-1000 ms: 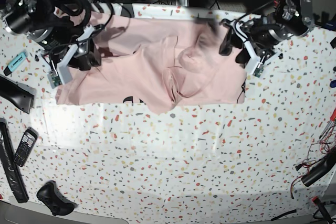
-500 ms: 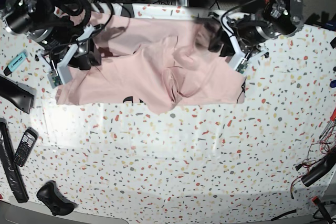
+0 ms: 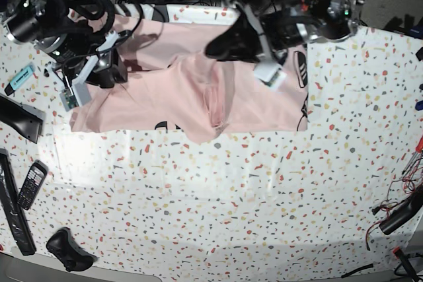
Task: Fold the T-shirt properly
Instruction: 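Fold the held end over toward the right gripper with the left gripper, then grasp the opposite end of the shirt with the right gripper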
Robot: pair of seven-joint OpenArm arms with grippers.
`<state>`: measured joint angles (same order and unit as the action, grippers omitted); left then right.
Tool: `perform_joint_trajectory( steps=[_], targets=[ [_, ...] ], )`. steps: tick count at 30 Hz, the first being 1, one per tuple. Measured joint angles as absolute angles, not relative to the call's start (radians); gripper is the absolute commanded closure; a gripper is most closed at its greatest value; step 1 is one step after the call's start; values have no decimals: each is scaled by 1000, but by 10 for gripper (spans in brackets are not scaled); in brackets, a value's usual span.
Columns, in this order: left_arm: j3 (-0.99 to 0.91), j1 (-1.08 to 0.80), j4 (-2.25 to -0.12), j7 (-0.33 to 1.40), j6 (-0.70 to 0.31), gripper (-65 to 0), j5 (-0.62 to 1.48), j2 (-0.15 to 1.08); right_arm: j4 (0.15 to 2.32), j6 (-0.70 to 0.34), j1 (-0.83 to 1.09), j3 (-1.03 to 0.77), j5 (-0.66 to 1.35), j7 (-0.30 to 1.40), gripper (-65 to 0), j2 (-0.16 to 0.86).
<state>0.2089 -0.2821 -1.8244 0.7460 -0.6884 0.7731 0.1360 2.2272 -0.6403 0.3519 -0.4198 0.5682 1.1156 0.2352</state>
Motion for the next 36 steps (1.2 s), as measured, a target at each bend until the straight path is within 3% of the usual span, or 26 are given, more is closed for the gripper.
perform_joint_trajectory(
  steps=[2, 4, 12, 18, 23, 31, 32, 36],
  targets=[
    [253, -282, -1824, 690, -688, -208, 708, 136, 2227, -640, 352, -420, 568, 1116, -165, 235],
    [278, -282, -1824, 679, -688, -247, 654, 136, 2227, -640, 352, -420, 568, 1116, -165, 235],
    [250, -271, -1824, 680, -688, -247, 624, 136, 2227, -640, 352, -420, 567, 1116, -165, 235],
    [107, -224, -1824, 680, -688, -247, 624, 136, 2227, -640, 352, -450, 471, 1095, -165, 246],
    [-54, -221, -1824, 683, -688, -247, 623, 136, 2206, -629, 352, -570, 542, 1077, -166, 307],
    [-208, -221, -1824, 687, -688, -247, 605, 188, 1905, -627, 351, -680, 577, 969, -167, 454],
    [-208, -221, -1824, 688, -688, -247, 606, 200, 1871, -625, 348, -680, 578, 964, -177, 473],
    [-208, -221, -1823, 688, -689, -247, 605, 227, 1773, -625, 315, -679, 659, 962, -333, 534]
  ],
)
